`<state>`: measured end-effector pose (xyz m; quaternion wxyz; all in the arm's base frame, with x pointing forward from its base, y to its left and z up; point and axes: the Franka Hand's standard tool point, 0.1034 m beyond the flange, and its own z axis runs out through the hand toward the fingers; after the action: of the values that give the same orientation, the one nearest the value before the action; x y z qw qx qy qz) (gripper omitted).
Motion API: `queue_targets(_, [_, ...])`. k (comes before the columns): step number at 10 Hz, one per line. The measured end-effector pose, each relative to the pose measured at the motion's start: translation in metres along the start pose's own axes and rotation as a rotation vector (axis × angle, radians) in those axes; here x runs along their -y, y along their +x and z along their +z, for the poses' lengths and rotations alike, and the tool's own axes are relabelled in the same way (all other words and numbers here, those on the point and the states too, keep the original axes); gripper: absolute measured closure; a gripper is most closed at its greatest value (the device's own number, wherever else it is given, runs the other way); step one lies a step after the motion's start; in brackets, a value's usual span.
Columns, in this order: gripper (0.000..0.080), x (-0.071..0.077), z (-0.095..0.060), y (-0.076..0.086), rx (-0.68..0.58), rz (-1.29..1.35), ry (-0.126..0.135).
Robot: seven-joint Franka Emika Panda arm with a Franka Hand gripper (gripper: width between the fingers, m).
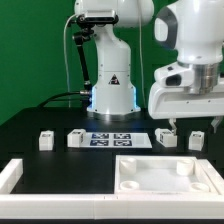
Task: Assemble square table
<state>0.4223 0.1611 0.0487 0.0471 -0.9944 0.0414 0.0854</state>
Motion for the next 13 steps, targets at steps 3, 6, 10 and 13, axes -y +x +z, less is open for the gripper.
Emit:
queue_targets(3, [0.0151,0.006,0.004,-0.003,0.000,-0.015,-0.021])
queue_targets(6, [0.0151,0.009,0.006,-0.017,0.285,0.072,-0.016])
queue_targets(10, [0.0151,-0.001,0.005,-0.009,0.610,0.153,0.017])
queue_targets(13, [0.0151,0.009,0.019,-0.021,0.796,0.331,0.050])
